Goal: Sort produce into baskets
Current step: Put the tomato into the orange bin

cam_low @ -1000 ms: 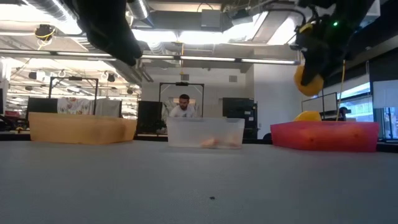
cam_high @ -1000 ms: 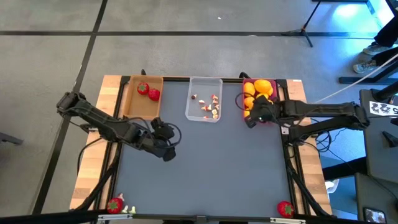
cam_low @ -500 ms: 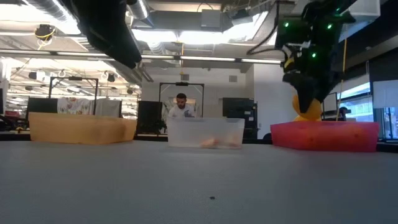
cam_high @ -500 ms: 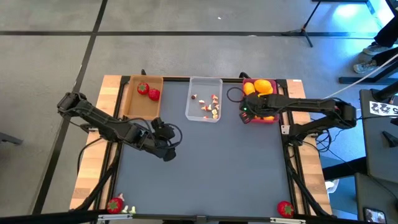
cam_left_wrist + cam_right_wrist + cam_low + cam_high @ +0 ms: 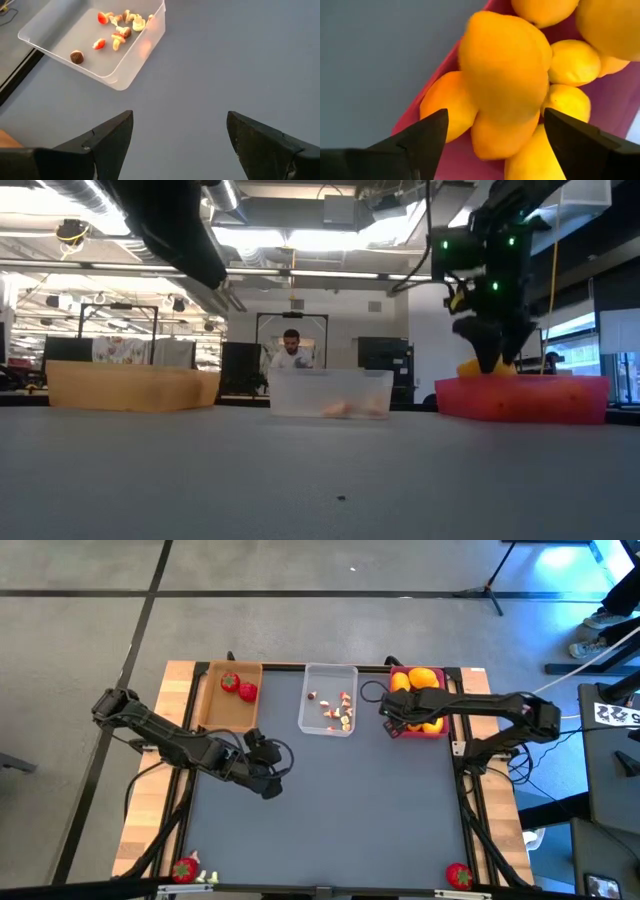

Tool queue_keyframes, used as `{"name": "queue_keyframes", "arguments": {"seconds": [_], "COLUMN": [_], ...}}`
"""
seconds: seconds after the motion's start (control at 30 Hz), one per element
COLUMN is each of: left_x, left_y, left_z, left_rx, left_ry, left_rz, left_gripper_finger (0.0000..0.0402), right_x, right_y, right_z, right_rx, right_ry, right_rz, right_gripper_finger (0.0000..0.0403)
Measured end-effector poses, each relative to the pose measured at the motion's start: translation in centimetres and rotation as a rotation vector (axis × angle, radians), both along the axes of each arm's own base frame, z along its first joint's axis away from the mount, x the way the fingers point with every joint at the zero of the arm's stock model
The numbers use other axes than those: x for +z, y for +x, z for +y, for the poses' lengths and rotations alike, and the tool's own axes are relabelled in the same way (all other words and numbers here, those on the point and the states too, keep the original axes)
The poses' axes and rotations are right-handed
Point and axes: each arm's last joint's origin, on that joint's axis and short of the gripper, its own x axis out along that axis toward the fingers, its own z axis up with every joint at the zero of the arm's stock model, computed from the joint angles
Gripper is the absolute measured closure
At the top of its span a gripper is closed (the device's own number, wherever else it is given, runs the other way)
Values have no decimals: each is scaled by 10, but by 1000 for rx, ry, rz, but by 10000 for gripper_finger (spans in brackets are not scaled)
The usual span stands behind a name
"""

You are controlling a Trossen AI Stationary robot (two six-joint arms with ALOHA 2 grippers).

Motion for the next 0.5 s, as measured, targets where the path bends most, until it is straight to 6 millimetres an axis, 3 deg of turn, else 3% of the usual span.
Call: {"name": "queue_keyframes", "arguments": {"seconds": [0.13,0.3,0.5], "left_x": [0,0,0], "left_y": [0,0,0], "left_z": [0,0,0], "left_rx": [0,0,0], "left_ry": [-2,-2,-3], "left_rz": [-4,-5,-5], "left_gripper_finger": [86,86,86], "right_x": [24,51,60], "right_y": [3,11,13], "right_z": [16,50,100], "right_rx": [66,169,280], "right_ry": [-2,44,202], "right_rz": [-8,-49,-88], "right_gripper_finger": [73,73,73]}}
